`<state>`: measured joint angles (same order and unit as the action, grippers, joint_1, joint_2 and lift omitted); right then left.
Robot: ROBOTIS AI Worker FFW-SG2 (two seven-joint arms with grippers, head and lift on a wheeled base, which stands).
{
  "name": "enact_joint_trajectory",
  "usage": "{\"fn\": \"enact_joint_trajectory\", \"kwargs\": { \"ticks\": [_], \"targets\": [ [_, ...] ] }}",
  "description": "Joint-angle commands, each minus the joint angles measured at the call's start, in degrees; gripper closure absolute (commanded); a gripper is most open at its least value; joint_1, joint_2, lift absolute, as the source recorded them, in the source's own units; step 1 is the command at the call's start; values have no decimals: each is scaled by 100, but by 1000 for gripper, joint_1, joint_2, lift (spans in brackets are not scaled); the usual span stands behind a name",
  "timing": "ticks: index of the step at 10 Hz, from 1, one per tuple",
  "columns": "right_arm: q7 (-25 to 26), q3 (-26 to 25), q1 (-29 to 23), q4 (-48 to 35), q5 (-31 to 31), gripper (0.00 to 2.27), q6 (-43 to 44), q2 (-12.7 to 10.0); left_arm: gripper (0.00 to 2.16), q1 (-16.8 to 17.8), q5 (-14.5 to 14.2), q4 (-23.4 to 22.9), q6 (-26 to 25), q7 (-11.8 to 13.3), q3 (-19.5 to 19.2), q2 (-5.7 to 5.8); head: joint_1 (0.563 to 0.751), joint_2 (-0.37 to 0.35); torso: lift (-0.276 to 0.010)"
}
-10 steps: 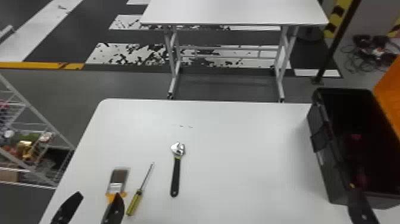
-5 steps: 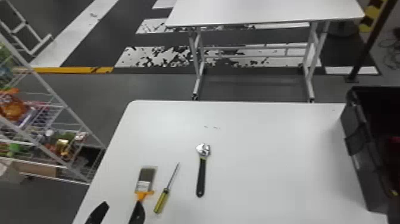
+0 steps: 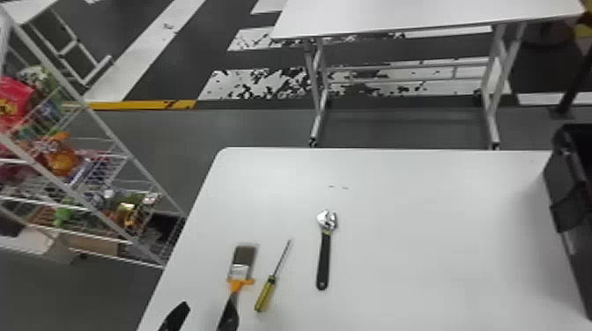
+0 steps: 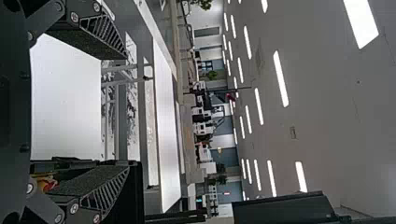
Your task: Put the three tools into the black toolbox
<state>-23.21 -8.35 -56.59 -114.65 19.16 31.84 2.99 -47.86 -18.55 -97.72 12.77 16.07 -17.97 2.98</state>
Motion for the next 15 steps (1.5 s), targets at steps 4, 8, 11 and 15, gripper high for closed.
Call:
{"fn": "enact_joint_trajectory", "kwargs": {
  "ticks": [4,8,11,15],
  "targets": [
    [-8,0,8,74,44,178,213,0,80,321,194,473,-60,-7,-5,0,695,293,-51],
    [-52,0,25,136,88,178,371,0,80,488,475,675,-201,-113,4,0,695,289,-51],
    [-52,0,25,171,105,178,511,0,80,532,835,719,-201,-280,127,0,695,281,-51],
    [-52,0,34,250,167,178,722,0,80,602,958,824,-341,-341,136,0,695,256,-51]
  ]
}}
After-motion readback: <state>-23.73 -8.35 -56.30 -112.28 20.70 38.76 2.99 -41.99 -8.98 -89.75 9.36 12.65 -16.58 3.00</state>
